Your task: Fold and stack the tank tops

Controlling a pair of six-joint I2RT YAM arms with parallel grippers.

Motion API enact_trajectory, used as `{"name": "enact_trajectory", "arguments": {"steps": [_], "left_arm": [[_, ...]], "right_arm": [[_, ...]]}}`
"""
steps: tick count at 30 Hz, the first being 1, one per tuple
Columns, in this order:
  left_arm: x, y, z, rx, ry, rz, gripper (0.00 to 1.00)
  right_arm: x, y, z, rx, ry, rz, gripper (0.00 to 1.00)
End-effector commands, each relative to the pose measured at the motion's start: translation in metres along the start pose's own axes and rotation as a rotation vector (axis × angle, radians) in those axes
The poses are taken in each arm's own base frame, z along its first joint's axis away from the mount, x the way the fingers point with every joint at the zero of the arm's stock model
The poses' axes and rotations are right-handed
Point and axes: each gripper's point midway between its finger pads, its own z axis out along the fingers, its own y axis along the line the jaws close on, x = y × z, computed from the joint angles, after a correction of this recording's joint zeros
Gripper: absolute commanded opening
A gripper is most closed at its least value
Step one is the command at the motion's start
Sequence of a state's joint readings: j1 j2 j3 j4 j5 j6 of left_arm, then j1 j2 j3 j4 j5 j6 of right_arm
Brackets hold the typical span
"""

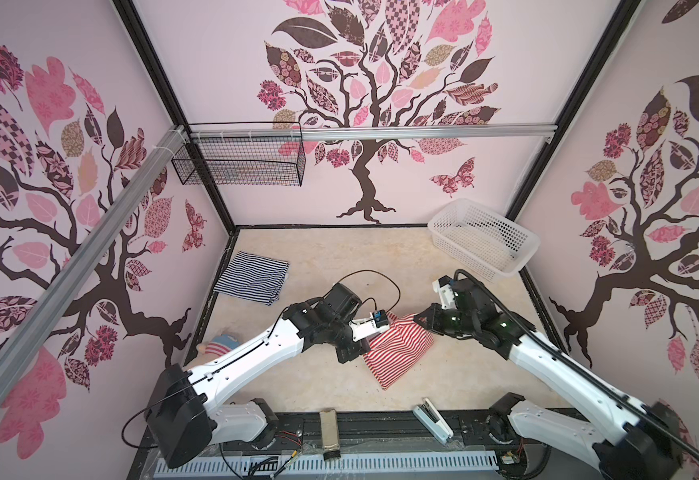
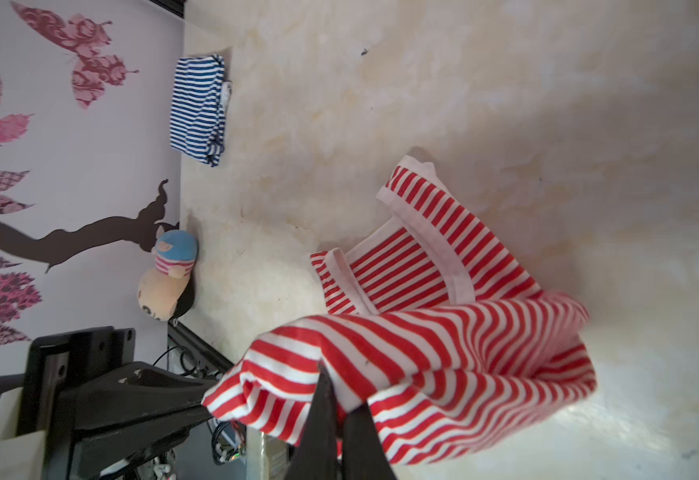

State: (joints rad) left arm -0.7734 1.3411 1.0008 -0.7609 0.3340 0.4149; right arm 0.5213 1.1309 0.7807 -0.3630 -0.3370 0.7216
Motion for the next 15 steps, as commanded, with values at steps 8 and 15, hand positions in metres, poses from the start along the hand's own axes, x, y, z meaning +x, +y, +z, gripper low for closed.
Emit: {"name": "enact_trajectory", "arguments": {"steps": [8, 15], "left_arm": [[0.058, 0.117, 0.039, -0.316, 0.076, -0.199, 0.00], [0.079, 0.164, 0.058, -0.411, 0.161, -0.249, 0.00]], "right_arm": [[-0.032, -0.010, 0.099, -0.023, 0.086, 0.028, 0.00], [-0.033, -0.032, 0.143, 0.003, 0.119, 0.063, 0.00]]}}
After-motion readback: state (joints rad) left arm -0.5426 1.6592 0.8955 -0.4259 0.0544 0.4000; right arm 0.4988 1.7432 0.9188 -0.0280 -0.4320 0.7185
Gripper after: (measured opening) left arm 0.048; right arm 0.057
